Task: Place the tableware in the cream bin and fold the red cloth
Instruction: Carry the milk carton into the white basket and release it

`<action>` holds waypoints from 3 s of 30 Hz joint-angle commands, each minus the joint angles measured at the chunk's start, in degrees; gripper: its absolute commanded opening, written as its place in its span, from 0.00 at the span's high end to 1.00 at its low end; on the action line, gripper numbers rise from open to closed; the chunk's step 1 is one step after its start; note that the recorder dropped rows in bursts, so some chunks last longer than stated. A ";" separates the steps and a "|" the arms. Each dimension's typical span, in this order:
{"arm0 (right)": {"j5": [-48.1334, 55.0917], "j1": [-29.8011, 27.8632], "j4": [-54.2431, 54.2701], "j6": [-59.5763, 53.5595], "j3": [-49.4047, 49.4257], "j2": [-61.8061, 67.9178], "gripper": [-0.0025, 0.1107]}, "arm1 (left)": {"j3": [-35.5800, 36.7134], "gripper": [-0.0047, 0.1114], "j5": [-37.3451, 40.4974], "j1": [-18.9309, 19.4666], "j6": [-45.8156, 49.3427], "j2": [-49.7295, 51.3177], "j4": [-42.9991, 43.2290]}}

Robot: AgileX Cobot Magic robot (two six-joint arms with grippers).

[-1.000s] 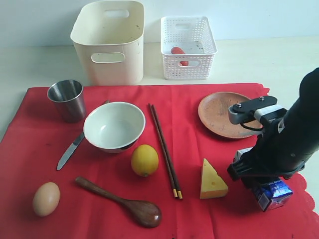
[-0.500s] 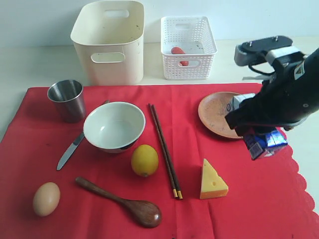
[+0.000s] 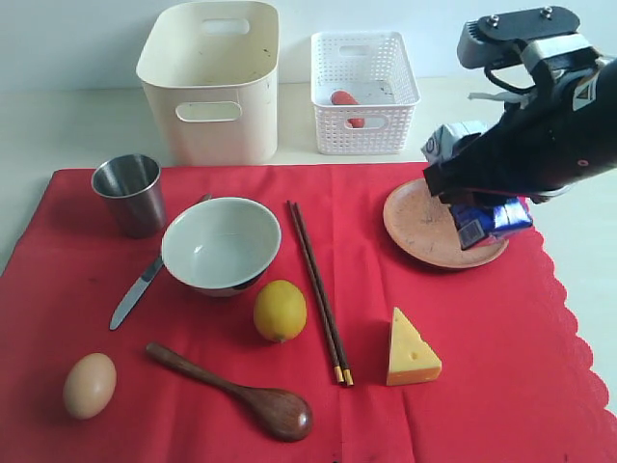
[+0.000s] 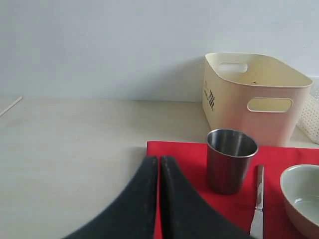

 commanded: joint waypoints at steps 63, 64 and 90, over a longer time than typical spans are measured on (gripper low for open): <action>-41.87 -6.13 -6.78 -1.70 -44.76 54.04 0.68 | -0.03 0.93 -0.02 0.16 0.20 -0.38 -0.36; -41.96 -6.13 -6.78 -1.70 -44.76 54.04 0.65 | -0.03 0.93 -0.02 0.16 0.20 -0.38 -0.36; -42.41 -6.13 -6.78 -1.70 -44.76 54.04 0.36 | -0.03 0.93 -0.02 0.16 0.20 -0.38 -0.36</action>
